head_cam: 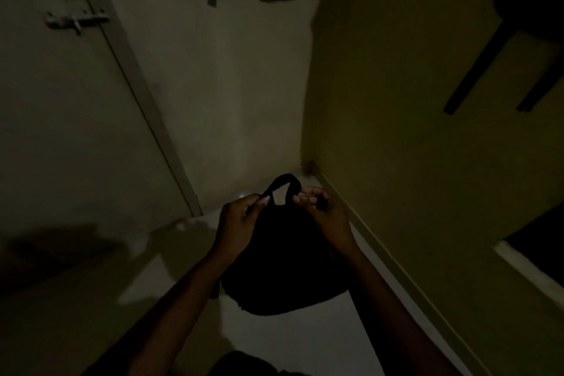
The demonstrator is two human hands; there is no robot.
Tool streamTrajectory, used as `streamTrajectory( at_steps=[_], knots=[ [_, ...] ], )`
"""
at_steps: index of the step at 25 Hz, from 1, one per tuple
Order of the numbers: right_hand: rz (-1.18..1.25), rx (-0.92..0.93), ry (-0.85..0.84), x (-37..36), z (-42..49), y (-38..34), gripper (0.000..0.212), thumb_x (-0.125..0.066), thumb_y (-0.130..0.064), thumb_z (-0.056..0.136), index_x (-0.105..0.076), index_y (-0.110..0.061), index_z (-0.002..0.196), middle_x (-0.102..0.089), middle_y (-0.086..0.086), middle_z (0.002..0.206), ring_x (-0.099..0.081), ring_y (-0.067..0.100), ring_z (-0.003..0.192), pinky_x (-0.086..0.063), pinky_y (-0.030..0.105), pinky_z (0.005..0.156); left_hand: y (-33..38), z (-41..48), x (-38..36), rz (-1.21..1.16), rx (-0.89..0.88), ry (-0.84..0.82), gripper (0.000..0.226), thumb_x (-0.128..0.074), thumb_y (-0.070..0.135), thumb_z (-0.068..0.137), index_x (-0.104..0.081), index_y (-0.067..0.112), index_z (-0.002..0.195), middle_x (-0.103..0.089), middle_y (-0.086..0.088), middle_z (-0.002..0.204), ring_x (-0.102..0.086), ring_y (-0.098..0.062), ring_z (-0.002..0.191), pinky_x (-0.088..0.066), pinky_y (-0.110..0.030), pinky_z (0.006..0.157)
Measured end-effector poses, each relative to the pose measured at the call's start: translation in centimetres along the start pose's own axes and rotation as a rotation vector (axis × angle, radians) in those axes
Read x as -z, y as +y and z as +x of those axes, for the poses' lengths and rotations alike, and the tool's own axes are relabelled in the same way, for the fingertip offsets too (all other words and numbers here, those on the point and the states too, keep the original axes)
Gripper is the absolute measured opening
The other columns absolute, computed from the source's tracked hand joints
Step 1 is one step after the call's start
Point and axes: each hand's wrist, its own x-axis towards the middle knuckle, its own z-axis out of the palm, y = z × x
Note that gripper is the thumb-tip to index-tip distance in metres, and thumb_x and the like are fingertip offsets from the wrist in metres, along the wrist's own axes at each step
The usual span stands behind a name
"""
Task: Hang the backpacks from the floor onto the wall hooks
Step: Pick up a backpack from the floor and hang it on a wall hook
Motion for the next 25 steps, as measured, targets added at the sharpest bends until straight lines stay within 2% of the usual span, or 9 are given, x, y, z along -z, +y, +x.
streamTrajectory(
  at_steps=[3, 5, 7, 9, 11, 15, 21, 23, 25],
  knots=[
    [-0.066, 0.056, -0.09, -1.0, 6.5, -3.7, 0.008, -0.073, -0.023, 0.078, -0.071, -0.028, 0.073, -0.073, 0.001, 0.081, -0.067, 0.017, 0.081, -0.052, 0.032, 0.076, 1.0, 7.4, 0.8, 0.008, -0.055, 0.015, 0.033, -0.052, 0.019, 0.092, -0.053, 0.021, 0.059, -0.046, 0.007, 0.041, -0.045, 0.001, 0.043, -0.026, -0.013, 0.046],
    [-0.03, 0.113, -0.097, -1.6, 11.2, -7.0, 0.016, -0.072, -0.019, 0.08, -0.073, -0.024, 0.064, -0.071, -0.003, 0.065, -0.065, 0.011, 0.064, -0.05, 0.027, 0.064, 1.5, 13.4, 1.5, 0.039, -0.157, 0.053, 0.03, -0.051, 0.027, 0.089, -0.059, 0.014, 0.063, -0.047, 0.007, 0.048, -0.047, -0.001, 0.047, -0.03, -0.016, 0.053],
    [-0.021, 0.158, -0.065, -2.0, 14.8, -10.3, 0.009, -0.07, -0.018, 0.081, -0.076, -0.015, 0.074, -0.072, 0.003, 0.068, -0.065, 0.013, 0.063, -0.051, 0.025, 0.064, 2.0, 19.2, 2.0, 0.116, -0.235, 0.088, 0.033, -0.048, 0.03, 0.088, -0.062, 0.008, 0.067, -0.046, 0.006, 0.054, -0.052, -0.017, 0.06, -0.035, -0.027, 0.065],
    [-0.023, 0.208, -0.03, -2.6, 18.3, -13.6, 0.011, -0.07, -0.018, 0.082, -0.076, -0.009, 0.084, -0.073, 0.012, 0.079, -0.067, 0.02, 0.071, -0.054, 0.028, 0.069, 3.1, 24.9, 3.0, 0.165, -0.282, 0.106, 0.037, -0.048, 0.032, 0.088, -0.066, 0.004, 0.071, -0.047, 0.008, 0.058, -0.053, -0.021, 0.065, -0.036, -0.03, 0.072],
    [-0.028, 0.242, 0.021, -3.2, 22.1, -17.2, 0.012, -0.07, -0.019, 0.082, -0.075, -0.008, 0.085, -0.074, 0.01, 0.077, -0.068, 0.019, 0.069, -0.055, 0.025, 0.066, 4.9, 30.4, 4.2, 0.125, -0.332, 0.094, 0.03, -0.054, 0.028, 0.089, -0.072, 0.006, 0.08, -0.06, 0.0, 0.067, -0.059, -0.01, 0.066, -0.042, -0.026, 0.071],
    [-0.064, 0.333, 0.199, -3.3, 28.0, -23.7, 0.02, -0.07, -0.021, 0.081, -0.075, -0.003, 0.086, -0.071, 0.001, 0.065, -0.065, 0.013, 0.058, -0.052, 0.02, 0.055, 9.1, 39.9, 5.0, -0.144, -0.389, 0.034, 0.016, -0.065, 0.014, 0.083, -0.074, 0.004, 0.091, -0.068, -0.002, 0.08, -0.056, 0.019, 0.058, -0.041, -0.001, 0.059],
    [-0.137, 0.464, 0.457, 0.5, 32.8, -32.7, 0.022, -0.067, -0.025, 0.084, -0.074, -0.007, 0.093, -0.074, 0.015, 0.096, -0.07, 0.029, 0.088, -0.057, 0.043, 0.082, 17.6, 50.2, 2.1, -0.312, -0.562, -0.091, 0.015, -0.062, 0.018, 0.085, -0.073, 0.011, 0.093, -0.066, 0.002, 0.081, -0.055, 0.014, 0.057, -0.042, -0.005, 0.057],
    [-0.166, 0.519, 0.543, 2.3, 33.6, -36.8, 0.025, -0.063, -0.027, 0.086, -0.072, -0.008, 0.099, -0.073, 0.013, 0.097, -0.069, 0.025, 0.088, -0.055, 0.036, 0.078, 22.0, 52.8, 1.0, -0.371, -0.638, -0.073, 0.016, -0.059, 0.015, 0.087, -0.068, 0.013, 0.1, -0.063, 0.003, 0.086, -0.052, 0.022, 0.056, -0.042, -0.001, 0.059],
    [-0.198, 0.605, 0.62, 4.2, 34.0, -40.9, 0.021, -0.062, -0.028, 0.088, -0.073, -0.014, 0.098, -0.072, 0.009, 0.089, -0.067, 0.02, 0.079, -0.053, 0.032, 0.07, 26.5, 54.9, 0.0, -0.384, -0.716, -0.027, 0.015, -0.055, 0.014, 0.09, -0.067, 0.011, 0.098, -0.06, -0.001, 0.083, -0.054, 0.014, 0.057, -0.042, -0.006, 0.061]
  ],
)
